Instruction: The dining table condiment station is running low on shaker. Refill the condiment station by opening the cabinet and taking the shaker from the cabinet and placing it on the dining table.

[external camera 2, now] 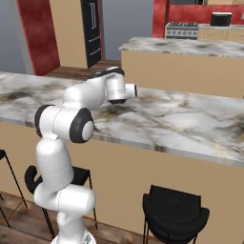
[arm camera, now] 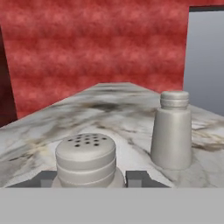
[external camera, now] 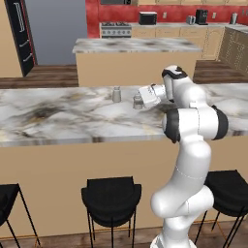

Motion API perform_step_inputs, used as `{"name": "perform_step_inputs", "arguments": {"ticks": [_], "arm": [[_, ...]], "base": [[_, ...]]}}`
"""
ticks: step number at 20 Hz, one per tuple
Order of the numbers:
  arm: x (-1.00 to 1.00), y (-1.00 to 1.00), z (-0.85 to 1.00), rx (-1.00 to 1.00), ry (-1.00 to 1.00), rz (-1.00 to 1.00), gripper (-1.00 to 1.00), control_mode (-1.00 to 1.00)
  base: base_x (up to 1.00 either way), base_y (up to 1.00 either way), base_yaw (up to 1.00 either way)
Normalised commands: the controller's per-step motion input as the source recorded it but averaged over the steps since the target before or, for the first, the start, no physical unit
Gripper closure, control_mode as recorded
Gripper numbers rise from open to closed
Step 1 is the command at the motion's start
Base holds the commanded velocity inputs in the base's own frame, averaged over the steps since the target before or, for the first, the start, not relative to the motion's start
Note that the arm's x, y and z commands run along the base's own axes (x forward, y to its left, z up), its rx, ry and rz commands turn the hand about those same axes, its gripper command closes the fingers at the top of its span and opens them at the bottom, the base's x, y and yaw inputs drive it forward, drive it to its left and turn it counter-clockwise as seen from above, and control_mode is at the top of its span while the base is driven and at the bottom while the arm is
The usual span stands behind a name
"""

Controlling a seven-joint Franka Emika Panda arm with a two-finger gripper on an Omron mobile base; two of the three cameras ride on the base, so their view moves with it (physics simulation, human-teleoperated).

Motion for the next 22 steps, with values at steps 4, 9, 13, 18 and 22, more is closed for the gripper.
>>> {"name": "perform_step_inputs", "arguments": {"ticks": [4, 9, 13, 18, 22], "arm": [[-0.02, 0.0, -0.23, 0.0, 0.0, 0.01, -1.0, -1.0], [-0.13, -0.01, 0.0, 0.0, -0.03, 0.0, -1.0, -1.0], [-0.02, 0.0, 0.04, 0.0, 0.0, 0.0, -1.0, -1.0], [0.09, 0.02, 0.36, 0.0, 0.0, -0.01, -1.0, -1.0], [-0.01, 0.0, 0.6, 0.0, 0.0, -0.01, -1.0, -1.0]], "base": [[0.0, 0.0, 0.0], [0.0, 0.0, 0.0], [0.0, 0.0, 0.0], [0.0, 0.0, 0.0], [0.0, 0.0, 0.0]]}}
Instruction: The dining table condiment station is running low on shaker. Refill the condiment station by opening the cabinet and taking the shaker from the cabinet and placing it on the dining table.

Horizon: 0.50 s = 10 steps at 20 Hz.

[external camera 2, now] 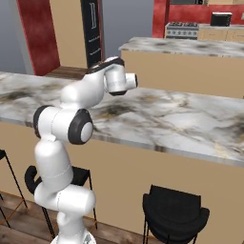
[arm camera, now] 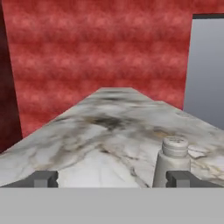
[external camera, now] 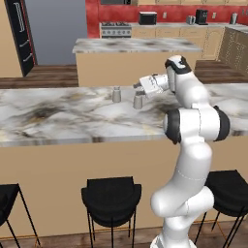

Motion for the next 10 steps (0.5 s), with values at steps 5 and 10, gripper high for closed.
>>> {"name": "perform_step_inputs", "arguments": {"ticks": [5, 10], "arm": [[-0.11, 0.0, 0.79, -0.03, 0.02, -0.07, -1.0, -1.0], [-0.46, 0.01, 0.85, -0.03, 0.0, -0.06, -1.0, -1.0]], "base": [[0.0, 0.0, 0.0], [0.0, 0.0, 0.0]]}}
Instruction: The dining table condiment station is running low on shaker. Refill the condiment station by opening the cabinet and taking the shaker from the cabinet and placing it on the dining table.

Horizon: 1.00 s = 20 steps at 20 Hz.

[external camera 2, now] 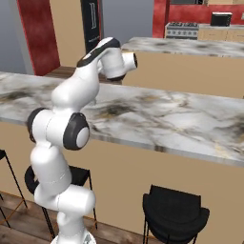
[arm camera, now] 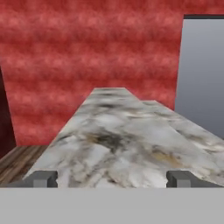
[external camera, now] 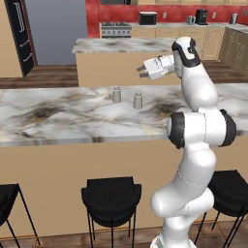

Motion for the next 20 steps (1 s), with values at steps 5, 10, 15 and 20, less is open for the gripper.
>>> {"name": "perform_step_inputs", "arguments": {"ticks": [5, 10, 15, 20], "arm": [[-0.8, 0.02, 0.82, -0.03, 0.0, -0.06, -1.0, -1.0], [-1.0, 0.08, 0.43, -0.07, -0.18, -0.04, -1.0, -1.0], [-1.0, 0.32, 0.02, -0.19, -0.46, 0.0, -1.0, -1.0], [-1.0, 0.32, 0.0, -0.22, -0.52, 0.0, -1.0, -1.0]], "base": [[0.0, 0.0, 0.0], [0.0, 0.0, 0.0], [0.0, 0.0, 0.0], [0.0, 0.0, 0.0]]}}
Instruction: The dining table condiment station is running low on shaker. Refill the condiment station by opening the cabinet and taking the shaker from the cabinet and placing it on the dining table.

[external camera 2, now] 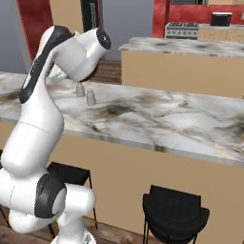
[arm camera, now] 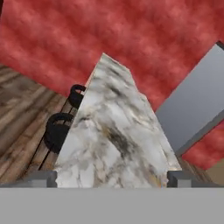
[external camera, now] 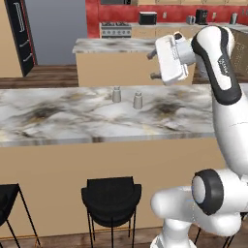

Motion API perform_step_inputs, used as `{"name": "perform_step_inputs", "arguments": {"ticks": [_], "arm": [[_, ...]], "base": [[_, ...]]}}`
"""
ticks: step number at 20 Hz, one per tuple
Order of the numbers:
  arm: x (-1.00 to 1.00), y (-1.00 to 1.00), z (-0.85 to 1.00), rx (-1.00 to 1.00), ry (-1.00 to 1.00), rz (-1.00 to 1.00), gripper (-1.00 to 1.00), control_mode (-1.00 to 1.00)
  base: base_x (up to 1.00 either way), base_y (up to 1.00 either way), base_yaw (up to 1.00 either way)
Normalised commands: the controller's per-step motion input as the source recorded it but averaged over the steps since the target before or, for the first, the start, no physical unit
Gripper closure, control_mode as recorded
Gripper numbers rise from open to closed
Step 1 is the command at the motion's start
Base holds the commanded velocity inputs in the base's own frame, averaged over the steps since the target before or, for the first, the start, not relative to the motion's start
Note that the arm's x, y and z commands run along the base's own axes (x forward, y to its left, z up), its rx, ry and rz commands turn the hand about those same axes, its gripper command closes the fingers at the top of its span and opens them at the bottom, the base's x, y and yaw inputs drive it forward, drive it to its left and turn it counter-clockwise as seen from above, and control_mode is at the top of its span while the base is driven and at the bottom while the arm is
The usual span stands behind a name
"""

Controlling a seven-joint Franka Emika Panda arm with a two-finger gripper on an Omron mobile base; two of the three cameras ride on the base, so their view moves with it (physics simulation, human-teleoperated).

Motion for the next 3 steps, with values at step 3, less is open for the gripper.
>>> {"name": "perform_step_inputs", "arguments": {"ticks": [3], "arm": [[-1.0, 0.32, 0.01, -0.23, -0.62, 0.0, -1.0, -1.0]], "base": [[0.0, 0.0, 0.0]]}}
